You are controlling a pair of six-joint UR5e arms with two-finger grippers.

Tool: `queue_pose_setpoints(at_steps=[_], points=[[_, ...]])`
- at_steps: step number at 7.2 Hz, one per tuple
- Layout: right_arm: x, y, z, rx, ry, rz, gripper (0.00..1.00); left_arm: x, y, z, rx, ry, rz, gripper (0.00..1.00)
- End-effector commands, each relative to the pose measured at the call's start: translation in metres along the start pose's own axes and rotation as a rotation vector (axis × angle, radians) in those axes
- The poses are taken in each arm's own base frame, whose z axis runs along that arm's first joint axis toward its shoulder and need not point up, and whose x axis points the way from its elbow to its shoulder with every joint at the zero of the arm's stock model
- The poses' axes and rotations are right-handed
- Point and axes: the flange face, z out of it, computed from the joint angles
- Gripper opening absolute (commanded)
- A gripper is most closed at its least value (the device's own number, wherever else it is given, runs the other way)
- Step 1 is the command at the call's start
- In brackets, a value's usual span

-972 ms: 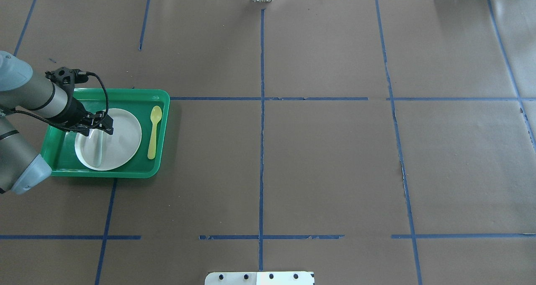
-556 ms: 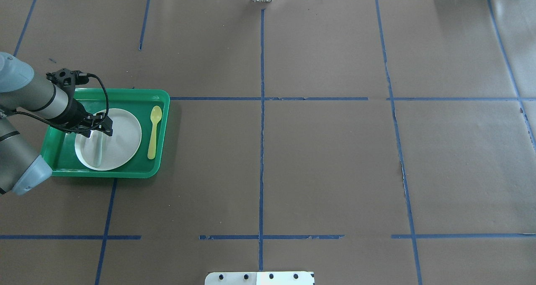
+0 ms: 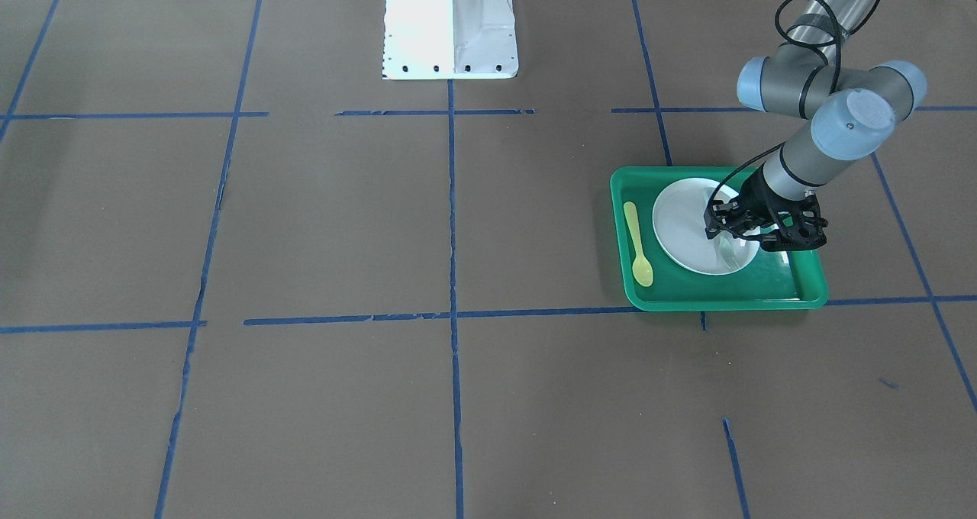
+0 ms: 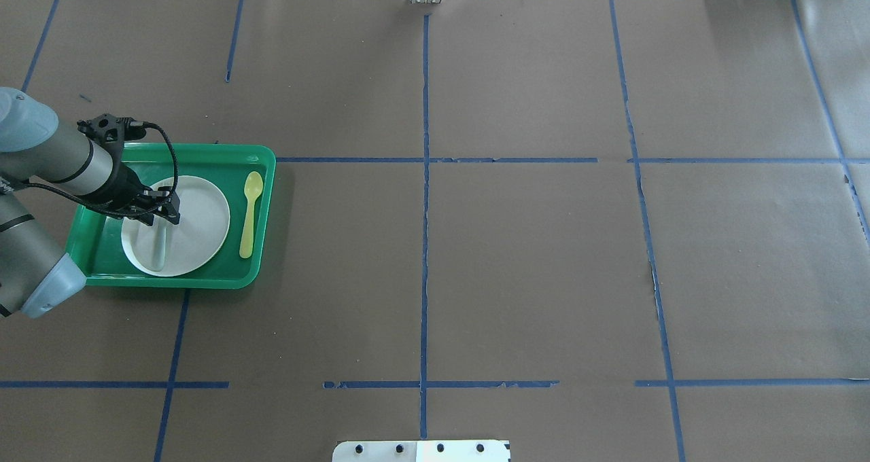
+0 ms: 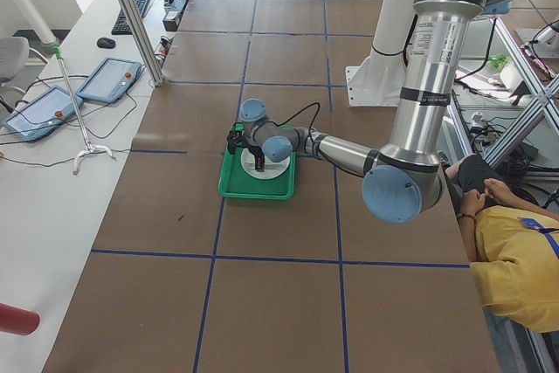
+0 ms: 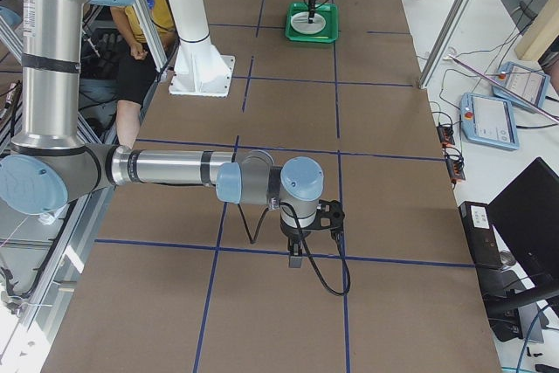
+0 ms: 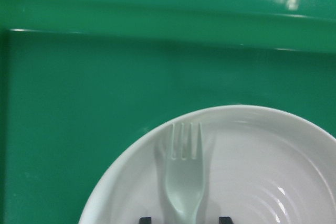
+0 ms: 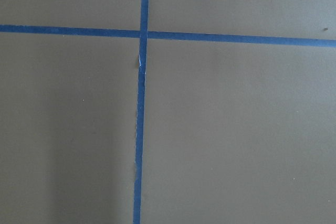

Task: Place fork
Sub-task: 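Close the left gripper on the white fork's handle and lift it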

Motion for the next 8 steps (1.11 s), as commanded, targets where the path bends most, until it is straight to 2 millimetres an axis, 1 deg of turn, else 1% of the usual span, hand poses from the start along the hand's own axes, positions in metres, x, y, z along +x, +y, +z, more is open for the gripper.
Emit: queue_pose_setpoints(at_steps=[1,2,3,4,6,7,8], points=[[0.000,0.000,0.000,0.000,0.000,-0.001,1.00,-0.001,0.001,0.001,-0.003,-0.002,0.000,0.38],[0.000,0.000,0.000,0.000,0.000,-0.001,1.00,0.000,0.001,0.001,-0.003,-0.002,0.000,0.30],[0.000,0.000,0.000,0.000,0.000,-0.001,1.00,0.000,0.001,-0.001,0.000,0.000,0.000,0.11],[0.000,0.000,0.000,0.000,0.000,-0.001,1.00,0.001,0.001,-0.003,0.001,0.002,0.002,0.00],[0.000,0.000,0.000,0.000,0.000,-0.001,1.00,0.003,0.001,-0.005,0.007,0.006,0.005,0.00],[0.000,0.000,0.000,0.000,0.000,-0.001,1.00,0.010,0.003,-0.022,0.025,0.025,0.024,0.00],[0.000,0.000,0.000,0.000,0.000,-0.001,1.00,-0.001,0.011,-0.027,0.024,0.021,0.090,0.00]])
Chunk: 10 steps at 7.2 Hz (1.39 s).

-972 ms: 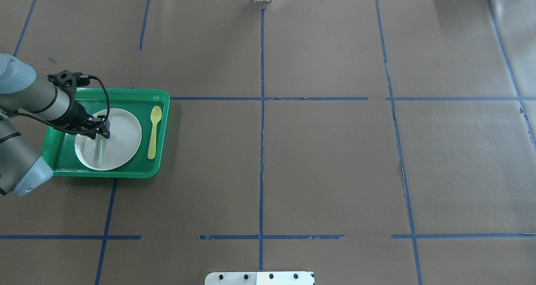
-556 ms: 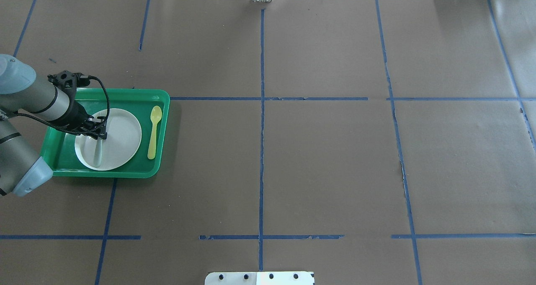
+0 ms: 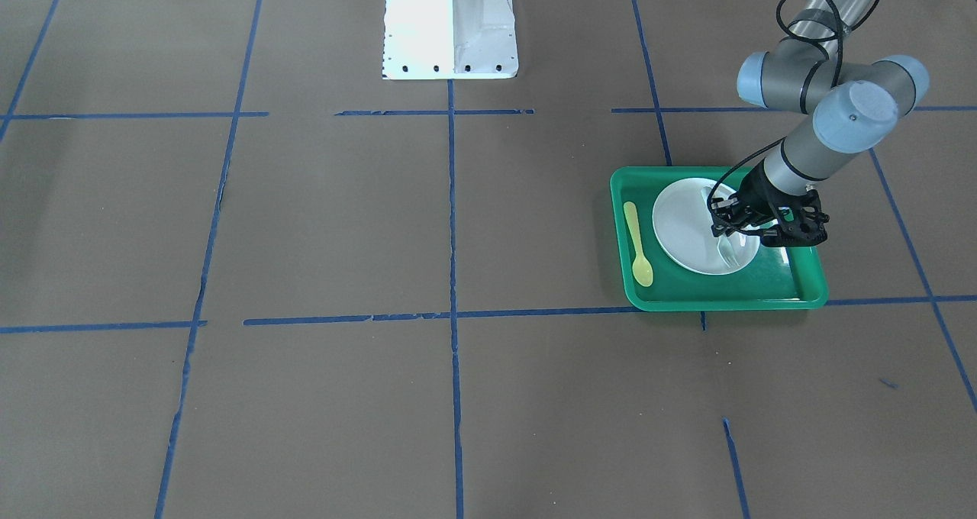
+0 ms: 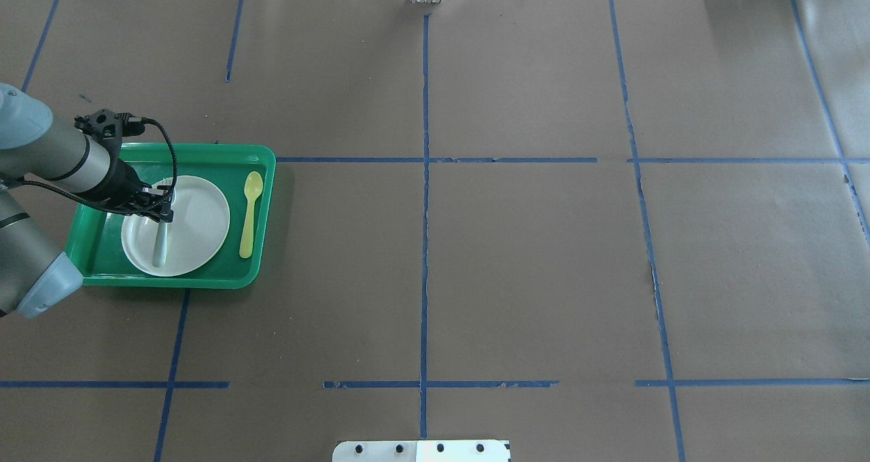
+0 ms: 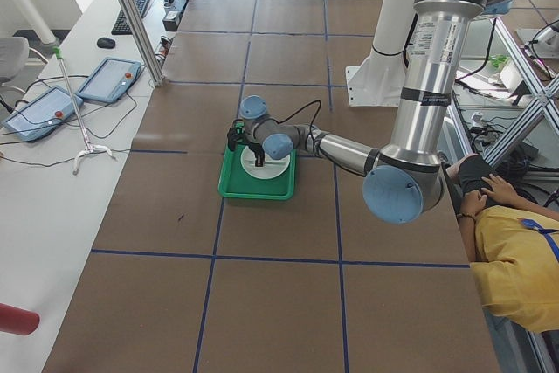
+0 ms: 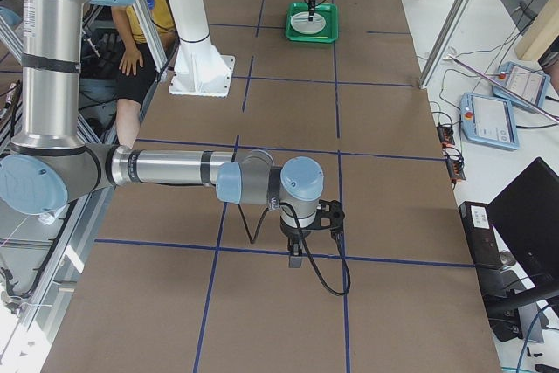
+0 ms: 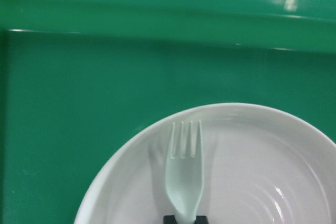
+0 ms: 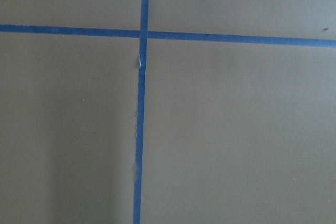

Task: Place fork
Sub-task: 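Carry the fork off the plate and lower it beside the plate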

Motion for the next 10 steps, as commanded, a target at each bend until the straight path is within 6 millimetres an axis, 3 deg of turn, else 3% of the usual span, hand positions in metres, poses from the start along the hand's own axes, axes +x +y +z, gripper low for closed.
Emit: queue_pose_setpoints(at_steps=[1,3,4,5,6,8,10], points=[[0.000,0.000,0.000,0.000,0.000,0.000,1.00,-0.021,0.008,-0.013,0.009,-0.008,0.104,0.00],[0.000,0.000,0.000,0.000,0.000,0.000,1.00,-0.052,0.000,-0.021,0.024,-0.034,0.118,0.00],[0.000,0.000,0.000,0.000,0.000,0.000,1.00,-0.073,-0.013,-0.031,0.043,-0.049,0.076,0.00],[0.000,0.000,0.000,0.000,0.000,0.000,1.00,-0.086,-0.020,-0.016,0.025,-0.072,0.062,0.00],[0.000,0.000,0.000,0.000,0.000,0.000,1.00,-0.093,-0.026,-0.020,0.032,-0.076,0.088,0.00],[0.000,0.000,0.000,0.000,0.000,0.000,1.00,-0.086,-0.032,-0.020,0.034,-0.071,0.067,0.00],[0.000,0.000,0.000,0.000,0.000,0.001,1.00,-0.086,-0.047,-0.005,0.023,-0.081,0.048,0.00]])
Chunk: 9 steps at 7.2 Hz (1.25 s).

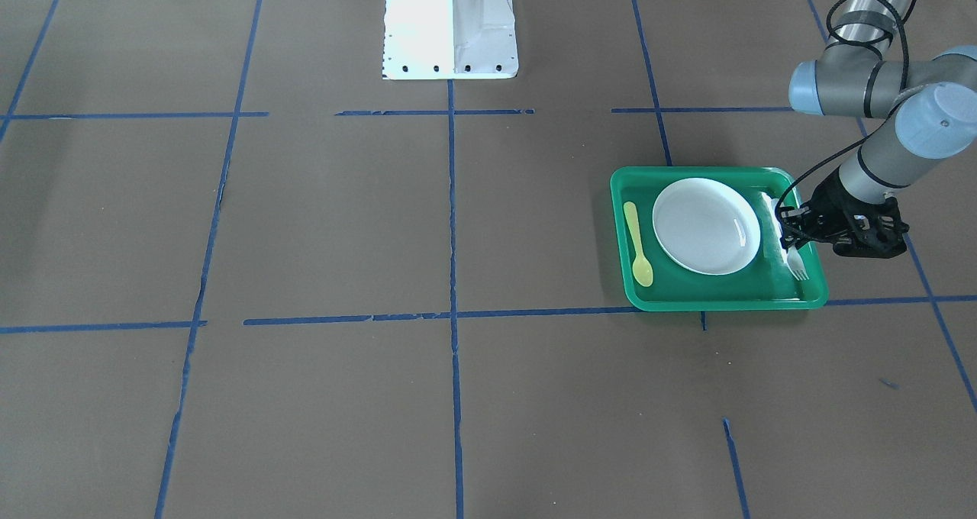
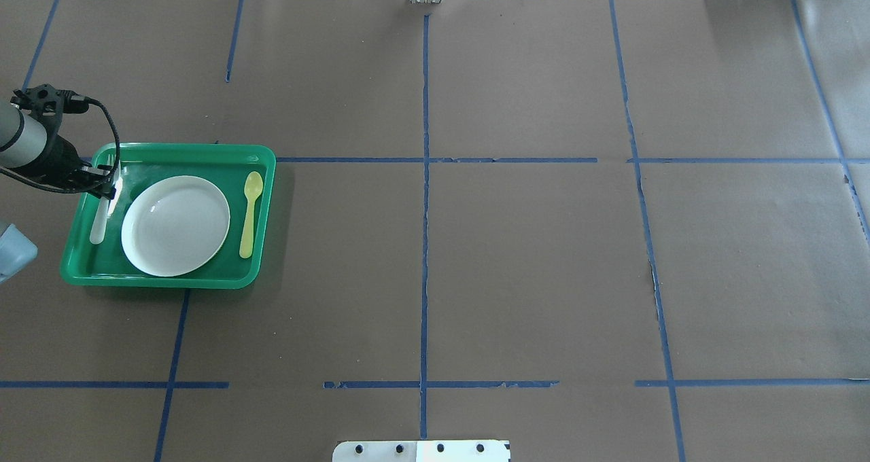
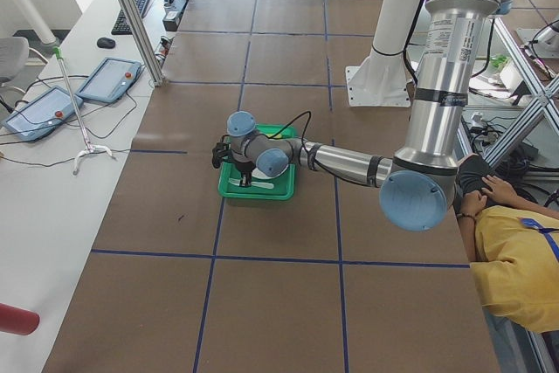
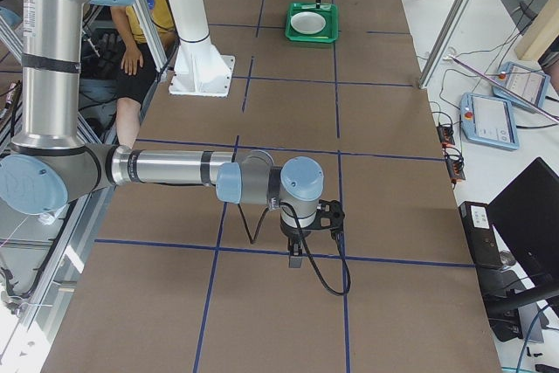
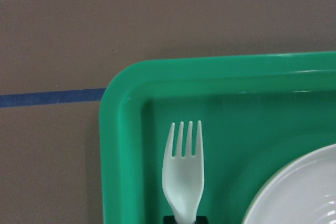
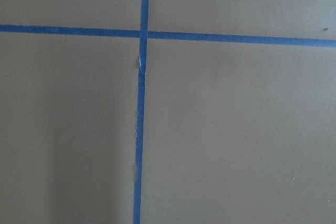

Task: Place fork
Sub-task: 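Carry the fork off the plate and lower it beside the plate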

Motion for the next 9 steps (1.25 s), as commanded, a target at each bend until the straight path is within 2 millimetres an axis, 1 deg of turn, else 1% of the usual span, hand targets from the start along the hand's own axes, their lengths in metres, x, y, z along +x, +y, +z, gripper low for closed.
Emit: queue_pose_setpoints(at_steps=[1,2,3,4,5,7,8,9], points=[[0.000,0.000,0.000,0.000,0.000,0.001,1.00,0.001,-0.009,0.007,-0.004,-0.003,-0.008,0.00],[0.000,0.000,0.000,0.000,0.000,0.000,1.00,0.003,-0.009,0.005,-0.005,0.000,-0.009,0.00],[0.000,0.000,0.000,0.000,0.000,0.000,1.00,-0.004,-0.005,0.009,-0.014,-0.006,-0.011,0.20],[0.000,0.000,0.000,0.000,0.000,0.000,1.00,-0.003,-0.004,0.008,-0.013,-0.004,-0.006,0.69],[0.000,0.000,0.000,0.000,0.000,0.000,1.00,-0.003,-0.004,0.007,-0.015,-0.001,-0.006,0.73],[0.000,0.000,0.000,0.000,0.000,0.001,1.00,0.005,-0.003,-0.011,0.013,0.018,0.011,0.73],[0.000,0.000,0.000,0.000,0.000,0.000,1.00,-0.001,-0.010,-0.028,0.042,0.023,0.006,0.70],[0.000,0.000,0.000,0.000,0.000,0.001,1.00,-0.014,-0.016,-0.046,0.061,0.038,0.018,0.71]])
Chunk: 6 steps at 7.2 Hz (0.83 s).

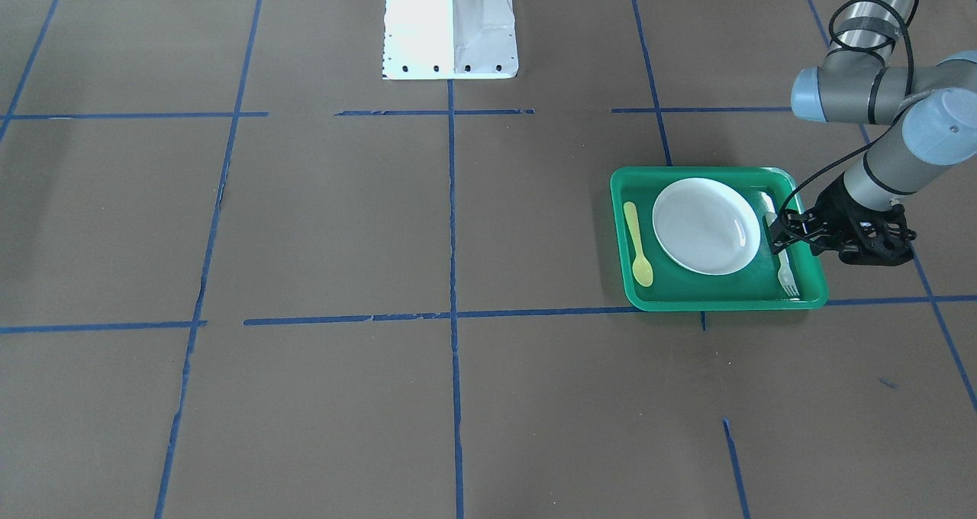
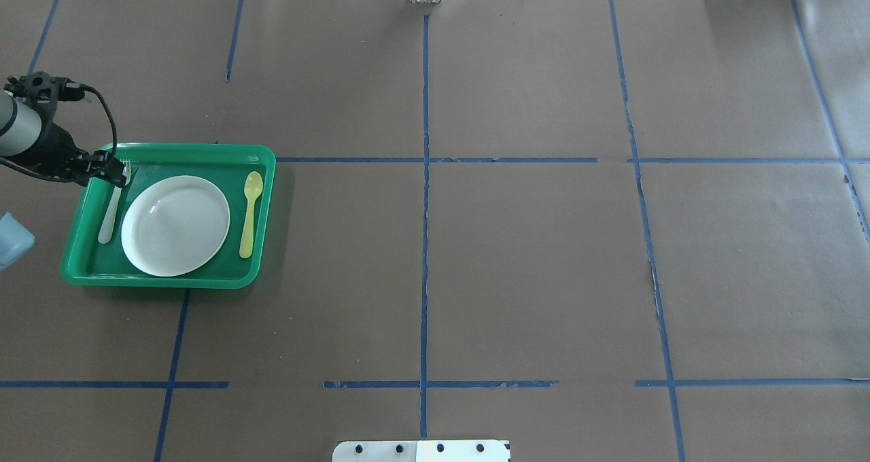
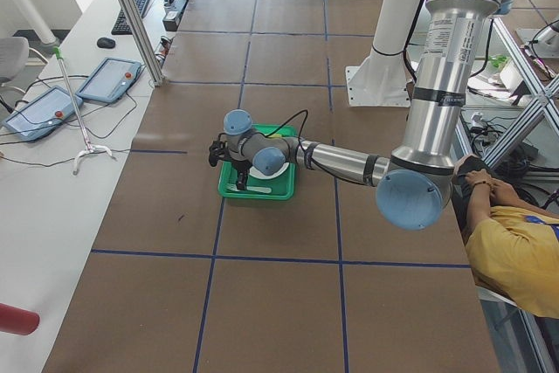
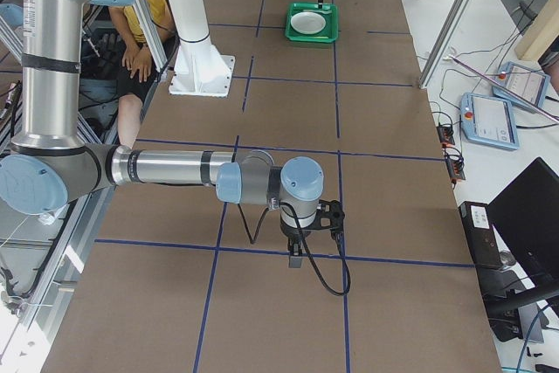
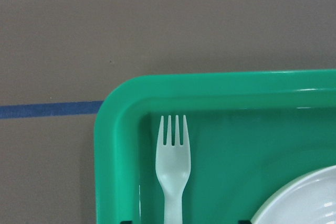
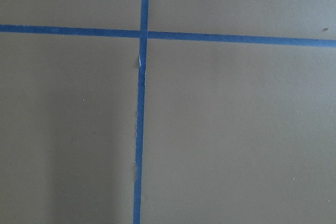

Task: Place fork
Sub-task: 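Open the left gripper and raise it away from the tray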

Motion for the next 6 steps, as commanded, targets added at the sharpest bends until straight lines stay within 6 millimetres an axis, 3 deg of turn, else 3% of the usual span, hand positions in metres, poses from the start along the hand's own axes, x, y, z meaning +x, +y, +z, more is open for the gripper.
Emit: queue_pose_setpoints(at_steps=[1,3,6], points=[[0.000,0.000,0.000,0.000,0.000,-0.001,1.00,-0.040,0.004,-0.030,0.002,0.026,0.056,0.71],[0.000,0.000,0.000,0.000,0.000,0.001,1.00,-0.125,0.028,-0.069,0.009,-0.016,0.144,0.73],[0.000,0.000,0.000,0.000,0.000,-0.001,1.00,-0.227,0.031,-0.142,-0.012,-0.032,0.201,0.73]])
